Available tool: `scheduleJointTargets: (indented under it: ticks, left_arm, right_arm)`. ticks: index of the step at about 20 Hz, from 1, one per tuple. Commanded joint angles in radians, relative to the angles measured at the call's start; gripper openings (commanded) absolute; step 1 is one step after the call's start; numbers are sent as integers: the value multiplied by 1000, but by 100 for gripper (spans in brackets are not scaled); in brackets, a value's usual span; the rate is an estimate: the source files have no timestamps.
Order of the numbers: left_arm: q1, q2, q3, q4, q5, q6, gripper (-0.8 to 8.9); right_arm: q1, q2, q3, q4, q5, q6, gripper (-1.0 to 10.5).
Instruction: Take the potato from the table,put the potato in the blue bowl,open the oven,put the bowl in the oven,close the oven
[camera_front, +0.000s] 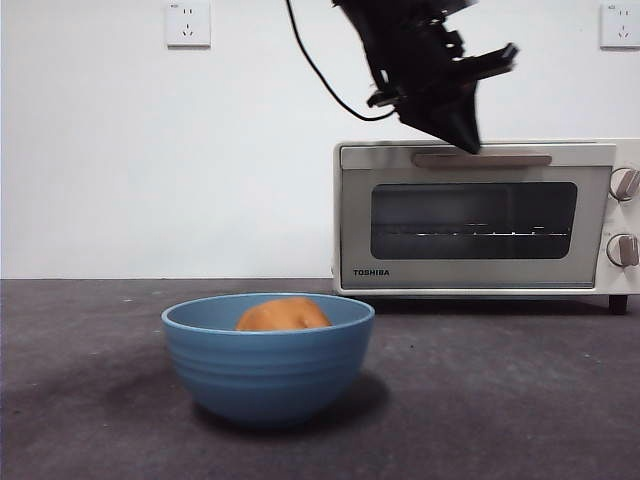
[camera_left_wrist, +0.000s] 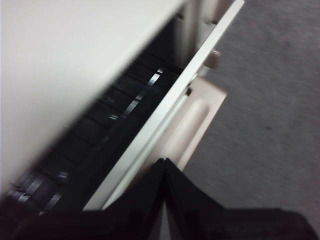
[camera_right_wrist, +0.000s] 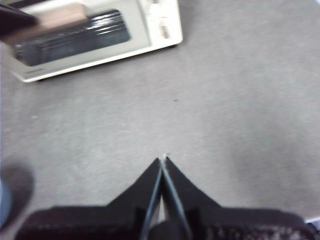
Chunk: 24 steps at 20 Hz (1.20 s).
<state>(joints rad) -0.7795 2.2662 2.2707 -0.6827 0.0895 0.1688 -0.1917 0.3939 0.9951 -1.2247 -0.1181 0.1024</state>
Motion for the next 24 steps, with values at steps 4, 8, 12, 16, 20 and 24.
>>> scheduleJointTargets:
  ticks: [4,8,12,16,20,24]
  left_arm:
    - [-11,40,-24,-31,-11,-146,-6]
    - [-14,40,-24,-57,-12,-179,-6]
    - [-45,40,-35,-56,-75,-185,-6]
    - [-80,40,-39,-56,-91,-196,-6]
    - [-109,40,-84,-42,-98,-219,-6]
    - [-130,40,-150,6,-97,-227,-6]
  right_arm:
    - [-2,-6,13,15,-18,55,-2]
    - [-2,-6,43,21,-33,55,-2]
    - [-2,-6,65,18,-40,55,-2]
    - [-2,-6,83,-8,-48,55,-2]
    - [-2,-6,101,-37,-48,54,-2]
    - [-2,-11,176,-39,-30,51,-2]
